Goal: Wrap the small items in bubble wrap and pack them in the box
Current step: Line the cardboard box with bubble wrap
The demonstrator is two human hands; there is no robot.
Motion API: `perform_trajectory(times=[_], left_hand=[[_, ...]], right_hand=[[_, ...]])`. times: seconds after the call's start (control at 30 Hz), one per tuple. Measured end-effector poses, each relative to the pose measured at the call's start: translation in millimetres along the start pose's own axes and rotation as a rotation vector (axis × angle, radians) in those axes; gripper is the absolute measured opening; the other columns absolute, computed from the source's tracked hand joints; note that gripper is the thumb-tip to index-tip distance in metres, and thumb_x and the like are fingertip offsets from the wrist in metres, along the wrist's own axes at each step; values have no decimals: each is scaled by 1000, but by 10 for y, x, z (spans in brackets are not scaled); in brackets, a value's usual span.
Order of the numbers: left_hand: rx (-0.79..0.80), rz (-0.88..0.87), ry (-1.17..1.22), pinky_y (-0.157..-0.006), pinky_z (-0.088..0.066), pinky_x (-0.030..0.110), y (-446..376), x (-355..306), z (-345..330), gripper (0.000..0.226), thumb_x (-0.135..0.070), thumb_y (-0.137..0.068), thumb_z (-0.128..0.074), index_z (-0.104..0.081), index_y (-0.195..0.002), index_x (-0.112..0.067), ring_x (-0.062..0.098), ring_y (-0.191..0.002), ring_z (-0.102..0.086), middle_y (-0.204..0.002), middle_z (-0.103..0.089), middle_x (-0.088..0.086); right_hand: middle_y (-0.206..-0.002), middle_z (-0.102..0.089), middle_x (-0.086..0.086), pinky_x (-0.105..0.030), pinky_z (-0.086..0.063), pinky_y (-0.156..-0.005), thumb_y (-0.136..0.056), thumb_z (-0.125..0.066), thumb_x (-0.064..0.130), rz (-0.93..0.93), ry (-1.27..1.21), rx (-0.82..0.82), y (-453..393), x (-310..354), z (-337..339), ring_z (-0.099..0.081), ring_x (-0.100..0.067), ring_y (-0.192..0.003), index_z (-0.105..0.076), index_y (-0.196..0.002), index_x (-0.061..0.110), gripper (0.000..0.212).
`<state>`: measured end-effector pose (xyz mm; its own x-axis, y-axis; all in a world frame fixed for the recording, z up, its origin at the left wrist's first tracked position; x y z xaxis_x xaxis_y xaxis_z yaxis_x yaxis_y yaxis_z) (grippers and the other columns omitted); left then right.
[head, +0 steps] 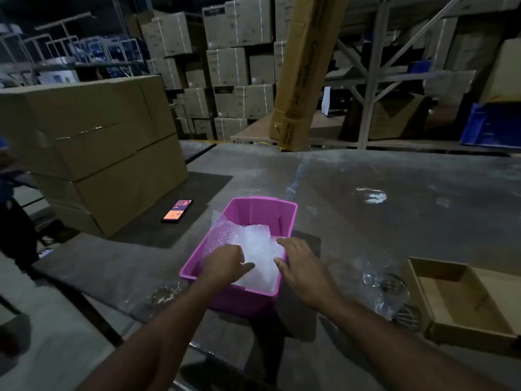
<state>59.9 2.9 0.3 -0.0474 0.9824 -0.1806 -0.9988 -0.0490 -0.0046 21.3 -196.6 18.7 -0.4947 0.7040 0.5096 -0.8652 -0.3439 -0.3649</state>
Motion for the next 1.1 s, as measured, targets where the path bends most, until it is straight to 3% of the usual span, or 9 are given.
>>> perform_trajectory(times=[0.1, 0.2, 0.37, 0.47, 0.53, 0.7, 0.8, 0.87, 1.1], left_hand=[[171, 35, -86, -88, -50, 37, -22, 23, -144, 78, -77, -73, -69, -61, -123, -17, 22, -108, -62, -122, -64, 1], [293, 39, -140, -92, -50, 38, -35, 9, -225, 87, -72, -62, -81, -59, -126, -17, 23, -110, -60, -124, -61, 2], [337, -1, -256, -78, -54, 32, -152, -34, -284, 42, -38, -75, -88, -67, -103, -15, 19, -90, -65, -101, -70, 3], [244, 13, -260, -72, -57, 32, -187, -40, -251, 14, -18, -84, -75, -69, -94, -11, 22, -83, -69, -93, -72, 4], [222, 24, -226, -60, -50, 30, -224, -29, -208, 4, -12, -84, -66, -65, -81, -10, 23, -76, -68, -84, -70, 5], [16, -60, -3, -60, -51, 32, -318, -154, 184, 22, -20, -92, -59, -65, -72, -13, 23, -70, -68, -74, -70, 3], [-95, -185, 230, -66, -48, 30, -204, -476, 502, 18, -26, -100, -60, -61, -82, -22, 14, -74, -61, -80, -63, -8], [-110, -241, 407, -66, -43, 27, -128, -684, 630, 9, -25, -100, -61, -60, -91, -23, 9, -77, -57, -82, -60, -11], [-110, -443, 1063, -76, -56, 27, 314, -1367, 1048, 4, -14, -100, -61, -65, -101, -14, 13, -85, -68, -91, -72, 2]], right_hand=[[-141, -50, 6, -22, -38, -102, -104, -47, 40, -33, -43, -44, 33, -9, 5, -45, -8, -128, -46, -145, 21, 45], [-136, -50, 5, -18, -35, -99, -104, -49, 38, -90, -67, -83, 101, -46, 6, -46, -8, -125, -48, -143, 20, 43], [-138, -50, 7, -19, -36, -99, -104, -47, 41, -155, -103, -139, 197, -84, 99, -45, -5, -125, -47, -143, 24, 43], [-141, -48, 5, -20, -35, -101, -103, -48, 41, -179, -105, -159, 252, -108, 186, -44, -8, -129, -45, -145, 21, 46], [-142, -48, 3, -24, -36, -104, -103, -48, 42, -203, -111, -177, 303, -143, 230, -44, -10, -131, -45, -145, 20, 47], [-140, -50, 3, -23, -34, -103, -102, -50, 40, -228, -142, -231, 387, -197, 287, -44, -10, -130, -48, -142, 19, 45], [-140, -50, 3, -24, -36, -104, -102, -51, 41, -232, -146, -248, 385, -179, 333, -45, -12, -130, -47, -143, 19, 46], [-141, -48, 3, -25, -36, -106, -101, -51, 44, -226, -149, -257, 378, -147, 384, -44, -10, -130, -46, -144, 20, 49], [-142, -41, 19, -29, -43, -103, -84, -67, 62, -340, -383, -292, 451, -156, 652, -44, -1, -127, -37, -146, 33, 75]])
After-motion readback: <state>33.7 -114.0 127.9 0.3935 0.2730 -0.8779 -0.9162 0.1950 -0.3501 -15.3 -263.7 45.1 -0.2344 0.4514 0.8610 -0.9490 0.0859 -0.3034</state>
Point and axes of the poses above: each hand's wrist, its own y-axis away from the middle knuckle, its own z-axis out of the back of the hand, x = y × z, the point moved 6 cm from there along -y, towards the middle knuckle
